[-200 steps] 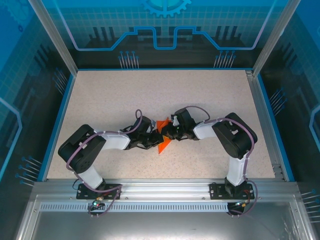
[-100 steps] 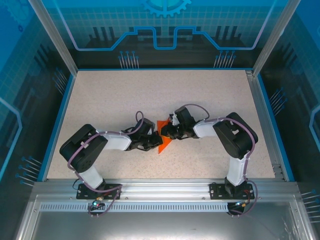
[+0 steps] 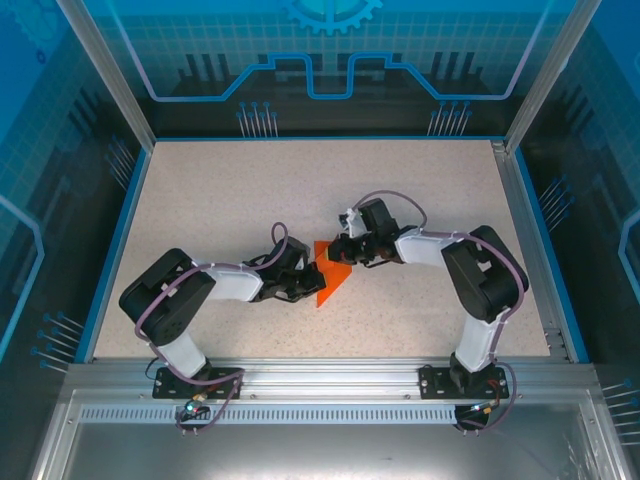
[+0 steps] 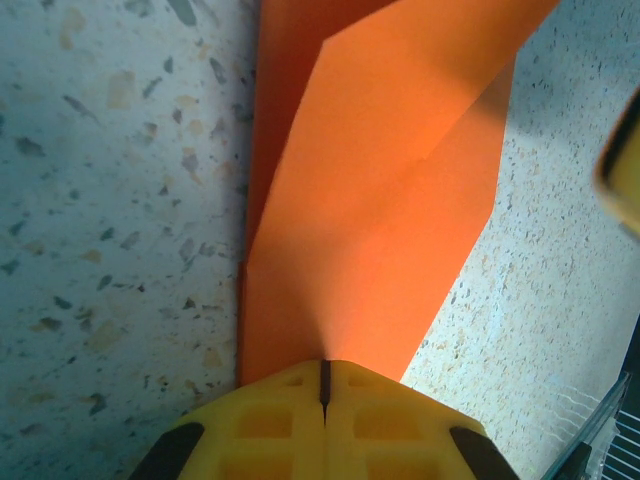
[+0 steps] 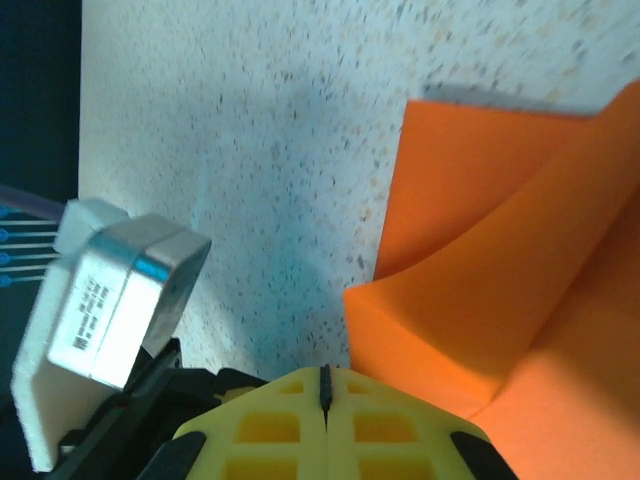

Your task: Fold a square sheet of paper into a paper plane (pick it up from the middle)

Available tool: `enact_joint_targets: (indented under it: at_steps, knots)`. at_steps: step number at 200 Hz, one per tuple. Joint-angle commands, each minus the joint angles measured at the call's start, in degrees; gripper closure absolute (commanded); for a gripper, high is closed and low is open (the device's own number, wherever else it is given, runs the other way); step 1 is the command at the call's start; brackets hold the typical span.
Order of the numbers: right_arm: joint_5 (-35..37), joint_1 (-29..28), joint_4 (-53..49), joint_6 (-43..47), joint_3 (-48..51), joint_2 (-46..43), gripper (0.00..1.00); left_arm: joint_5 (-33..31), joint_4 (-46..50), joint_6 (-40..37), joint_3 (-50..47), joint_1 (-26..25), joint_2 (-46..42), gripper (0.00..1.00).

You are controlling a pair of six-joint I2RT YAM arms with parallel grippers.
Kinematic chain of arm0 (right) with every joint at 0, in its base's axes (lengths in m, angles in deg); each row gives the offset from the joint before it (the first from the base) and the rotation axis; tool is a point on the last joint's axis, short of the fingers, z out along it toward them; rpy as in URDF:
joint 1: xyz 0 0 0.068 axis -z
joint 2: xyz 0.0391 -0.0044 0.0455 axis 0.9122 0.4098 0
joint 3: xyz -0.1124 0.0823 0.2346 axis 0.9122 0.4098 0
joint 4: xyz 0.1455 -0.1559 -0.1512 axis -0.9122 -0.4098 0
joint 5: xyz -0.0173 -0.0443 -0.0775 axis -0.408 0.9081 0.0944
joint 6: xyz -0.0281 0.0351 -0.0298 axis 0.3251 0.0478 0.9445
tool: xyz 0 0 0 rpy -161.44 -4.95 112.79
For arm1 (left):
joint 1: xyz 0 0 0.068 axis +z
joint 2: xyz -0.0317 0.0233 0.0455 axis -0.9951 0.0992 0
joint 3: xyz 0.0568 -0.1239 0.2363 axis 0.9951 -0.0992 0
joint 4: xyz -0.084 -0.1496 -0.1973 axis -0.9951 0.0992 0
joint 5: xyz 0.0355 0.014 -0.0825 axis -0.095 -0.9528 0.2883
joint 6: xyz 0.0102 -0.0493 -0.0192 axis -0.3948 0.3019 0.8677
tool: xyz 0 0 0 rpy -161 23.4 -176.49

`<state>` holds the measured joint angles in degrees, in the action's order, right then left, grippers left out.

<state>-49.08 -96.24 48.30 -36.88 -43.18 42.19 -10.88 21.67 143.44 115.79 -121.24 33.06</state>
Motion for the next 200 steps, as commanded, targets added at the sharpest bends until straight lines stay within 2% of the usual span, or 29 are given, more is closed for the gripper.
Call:
enact_joint_targets:
  at_steps: [1,37,91,200]
  knots:
    - [-0.05,-1.73,-2.95,2.72,-1.64,2.63,1.00,-2.39,8.77,-2.05,-2.39,-1.09,2.44,1.00]
    - [1.67,-1.34,-2.42,3.67,-2.35,5.80,1.00,-2.62,9.71,-2.58,-2.42,-1.13,2.21,1.00]
    - [9.23,0.86,-2.55,5.40,-3.02,7.62,1.00,-2.94,10.24,-3.14,-3.34,-1.05,2.80,1.00]
    - [7.80,10.05,-0.66,2.47,-9.18,14.24,0.99,-3.32,10.54,-3.66,-5.64,-1.12,2.97,1.00]
